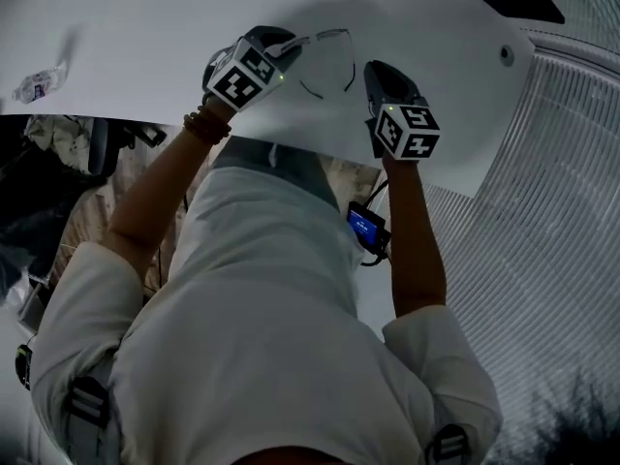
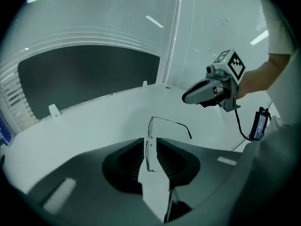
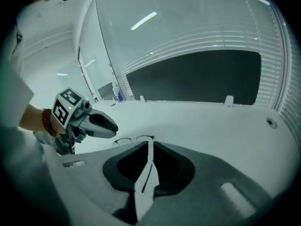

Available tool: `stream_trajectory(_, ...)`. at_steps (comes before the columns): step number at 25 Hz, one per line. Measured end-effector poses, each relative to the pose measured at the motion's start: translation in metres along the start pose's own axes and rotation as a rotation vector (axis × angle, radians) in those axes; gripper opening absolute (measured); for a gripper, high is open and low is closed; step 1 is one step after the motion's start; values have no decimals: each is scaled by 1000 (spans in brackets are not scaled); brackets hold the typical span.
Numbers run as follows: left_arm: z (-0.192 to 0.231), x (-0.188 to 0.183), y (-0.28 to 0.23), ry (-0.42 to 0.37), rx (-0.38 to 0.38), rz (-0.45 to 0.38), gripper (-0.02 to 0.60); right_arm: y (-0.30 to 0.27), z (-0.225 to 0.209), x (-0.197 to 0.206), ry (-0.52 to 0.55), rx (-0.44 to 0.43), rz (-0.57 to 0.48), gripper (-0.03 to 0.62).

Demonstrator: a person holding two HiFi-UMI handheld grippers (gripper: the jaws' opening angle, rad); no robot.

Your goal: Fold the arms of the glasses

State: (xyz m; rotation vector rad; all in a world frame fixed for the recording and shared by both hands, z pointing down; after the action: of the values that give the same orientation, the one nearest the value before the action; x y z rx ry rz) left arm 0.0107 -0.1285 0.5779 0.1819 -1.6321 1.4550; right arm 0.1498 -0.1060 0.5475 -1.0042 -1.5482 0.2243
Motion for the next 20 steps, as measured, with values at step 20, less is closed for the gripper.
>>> stream_trajectory(20,-7,16,-29,6,58,48,67,-50,-6,59,93,-6,180,3)
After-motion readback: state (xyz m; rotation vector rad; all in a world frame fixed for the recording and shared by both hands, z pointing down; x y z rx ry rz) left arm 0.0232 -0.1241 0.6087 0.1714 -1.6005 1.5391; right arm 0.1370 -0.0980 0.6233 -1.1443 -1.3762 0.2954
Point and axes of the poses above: the fingertips, and each gripper's own axes: y backward along the fingers, z to its left, x out of its underside, the point moved 1 cm from there along y, backward along the fingers, and after that the axes turned 1 degree about -x, right-handed, at the moved point
